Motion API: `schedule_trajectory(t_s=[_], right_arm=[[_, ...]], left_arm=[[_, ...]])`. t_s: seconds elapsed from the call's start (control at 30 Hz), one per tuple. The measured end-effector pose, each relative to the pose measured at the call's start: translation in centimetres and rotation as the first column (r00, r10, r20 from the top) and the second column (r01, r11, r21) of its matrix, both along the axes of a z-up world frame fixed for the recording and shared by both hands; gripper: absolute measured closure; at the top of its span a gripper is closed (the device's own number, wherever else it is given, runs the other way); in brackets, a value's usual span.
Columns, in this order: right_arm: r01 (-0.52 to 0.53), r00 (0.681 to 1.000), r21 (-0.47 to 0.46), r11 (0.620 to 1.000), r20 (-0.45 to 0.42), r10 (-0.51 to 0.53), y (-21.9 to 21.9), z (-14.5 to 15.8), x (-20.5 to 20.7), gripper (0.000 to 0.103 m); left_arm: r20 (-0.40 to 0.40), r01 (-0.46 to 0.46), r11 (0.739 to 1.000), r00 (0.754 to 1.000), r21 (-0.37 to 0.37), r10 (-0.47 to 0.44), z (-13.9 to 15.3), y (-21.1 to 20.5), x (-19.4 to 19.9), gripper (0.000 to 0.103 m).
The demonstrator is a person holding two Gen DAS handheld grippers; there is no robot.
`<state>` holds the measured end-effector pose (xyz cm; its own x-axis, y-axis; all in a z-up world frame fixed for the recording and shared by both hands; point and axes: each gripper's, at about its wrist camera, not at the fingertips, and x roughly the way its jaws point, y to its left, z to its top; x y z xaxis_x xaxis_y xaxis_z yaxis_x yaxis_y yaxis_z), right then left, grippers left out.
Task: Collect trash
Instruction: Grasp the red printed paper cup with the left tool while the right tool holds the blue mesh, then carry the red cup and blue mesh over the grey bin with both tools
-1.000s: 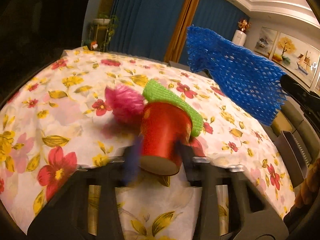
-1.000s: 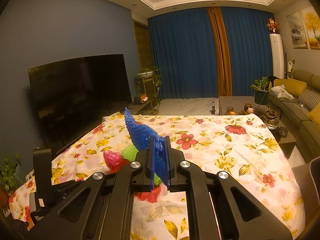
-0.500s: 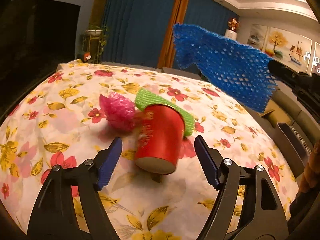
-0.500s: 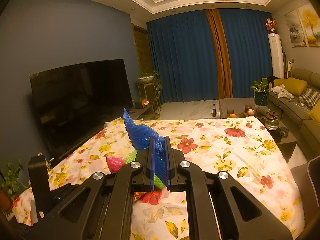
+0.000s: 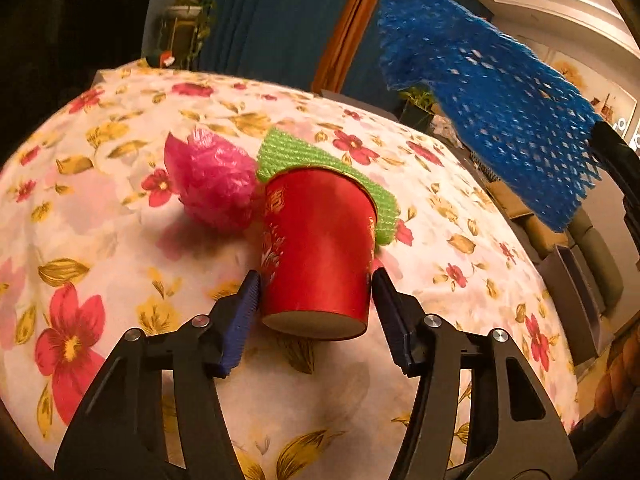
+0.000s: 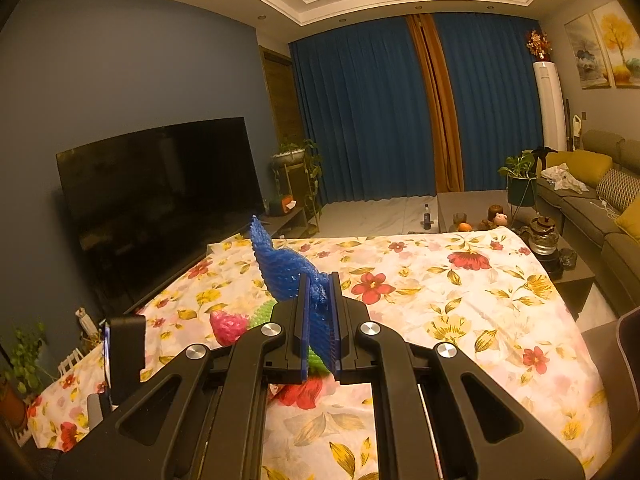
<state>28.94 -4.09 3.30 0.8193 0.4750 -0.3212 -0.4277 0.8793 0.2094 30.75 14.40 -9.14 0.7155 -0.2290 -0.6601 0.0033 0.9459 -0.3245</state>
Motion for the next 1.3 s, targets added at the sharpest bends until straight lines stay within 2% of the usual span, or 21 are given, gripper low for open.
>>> schedule_trajectory(t_s=[0.27, 0.4, 0.53, 0.67, 0.77, 1.0, 1.3], right_arm=[[0.003, 1.000, -0.002, 1.000, -0.004, -0.003, 0.1, 0.0, 0.1, 0.094], [0.004, 1.000, -0.003, 1.000, 0.002, -0.004, 0.1, 0.0, -0.1, 0.094], [0.005, 1.000, 0.001, 1.000, 0.008, -0.005, -0.1, 0.2, -0.2, 0.094], [0.010, 1.000, 0.004, 1.000, 0.017, -0.010, -0.8, 0.6, -0.7, 0.094], [0.025, 1.000, 0.009, 1.000, 0.016, -0.025, -2.2, 0.8, -1.3, 0.094], [0.073, 0.997, -0.005, 0.997, 0.026, -0.073, -6.5, 2.0, -3.2, 0.093], [0.154, 0.986, -0.031, 0.988, 0.076, -0.151, -12.2, 2.8, -7.0, 0.093]], left_arm=[[0.011, 0.018, 0.999, 1.000, 0.027, -0.018, 0.2, -0.8, 0.1, 0.050], [0.055, 0.003, 1.000, 0.998, 0.028, -0.004, 0.8, -0.7, -0.5, 0.051], [0.108, -0.012, 0.997, 0.994, 0.080, 0.003, 1.8, -1.2, -1.7, 0.051], [0.172, -0.034, 0.996, 0.985, 0.079, 0.020, 3.4, -1.3, -3.3, 0.051], [0.220, -0.056, 0.995, 0.975, 0.085, 0.036, 4.7, -1.4, -4.6, 0.051], [0.277, -0.056, 0.991, 0.961, 0.121, 0.020, 6.7, -3.4, -6.8, 0.051], [0.338, 0.013, 0.990, 0.939, 0.143, -0.061, 9.5, -10.0, -8.5, 0.051]])
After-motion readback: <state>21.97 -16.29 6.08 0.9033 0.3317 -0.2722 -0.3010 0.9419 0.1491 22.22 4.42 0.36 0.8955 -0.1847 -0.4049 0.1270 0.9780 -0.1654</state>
